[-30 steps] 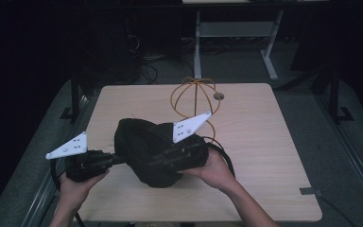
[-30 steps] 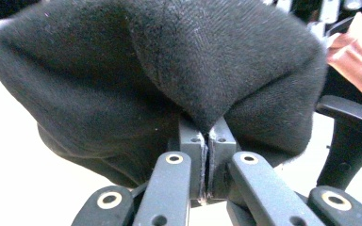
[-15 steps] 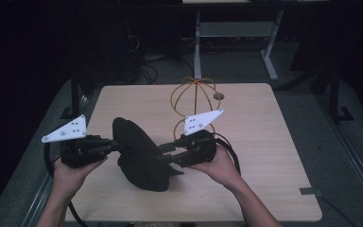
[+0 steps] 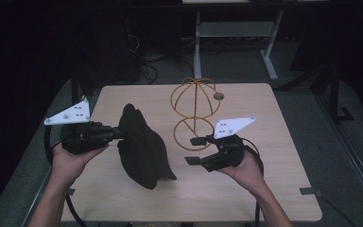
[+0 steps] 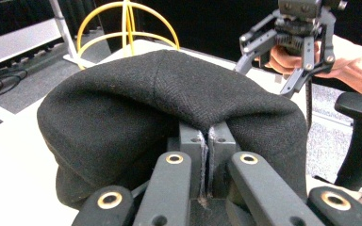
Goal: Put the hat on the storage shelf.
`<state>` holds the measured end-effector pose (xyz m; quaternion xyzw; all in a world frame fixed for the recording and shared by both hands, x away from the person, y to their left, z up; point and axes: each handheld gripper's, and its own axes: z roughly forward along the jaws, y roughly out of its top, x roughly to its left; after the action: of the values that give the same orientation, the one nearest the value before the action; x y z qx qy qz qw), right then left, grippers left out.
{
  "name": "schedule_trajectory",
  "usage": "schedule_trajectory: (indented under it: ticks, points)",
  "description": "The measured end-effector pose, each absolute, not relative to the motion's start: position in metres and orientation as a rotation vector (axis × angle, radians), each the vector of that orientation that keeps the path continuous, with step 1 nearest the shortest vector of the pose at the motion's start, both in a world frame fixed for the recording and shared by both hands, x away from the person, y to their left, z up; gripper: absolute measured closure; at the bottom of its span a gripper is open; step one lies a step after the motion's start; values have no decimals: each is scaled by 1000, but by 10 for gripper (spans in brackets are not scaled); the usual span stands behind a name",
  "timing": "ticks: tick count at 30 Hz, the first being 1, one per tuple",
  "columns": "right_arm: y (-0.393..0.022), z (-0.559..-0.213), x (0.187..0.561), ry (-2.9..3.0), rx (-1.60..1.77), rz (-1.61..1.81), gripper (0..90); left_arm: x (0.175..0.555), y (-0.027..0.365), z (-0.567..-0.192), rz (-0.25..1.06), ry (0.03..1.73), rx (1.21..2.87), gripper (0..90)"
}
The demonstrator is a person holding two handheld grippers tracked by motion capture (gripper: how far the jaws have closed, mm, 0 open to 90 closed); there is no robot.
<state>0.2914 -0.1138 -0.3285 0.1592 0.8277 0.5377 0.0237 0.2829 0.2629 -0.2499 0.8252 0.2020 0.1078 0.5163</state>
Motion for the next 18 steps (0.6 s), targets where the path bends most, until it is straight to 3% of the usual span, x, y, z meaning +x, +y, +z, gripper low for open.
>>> schedule_trajectory:
  ticks: [18]
  points:
    - [-199, -370, 285, 2455, 778, 1482, 290, 320, 247, -215, 266, 468, 2023, 881]
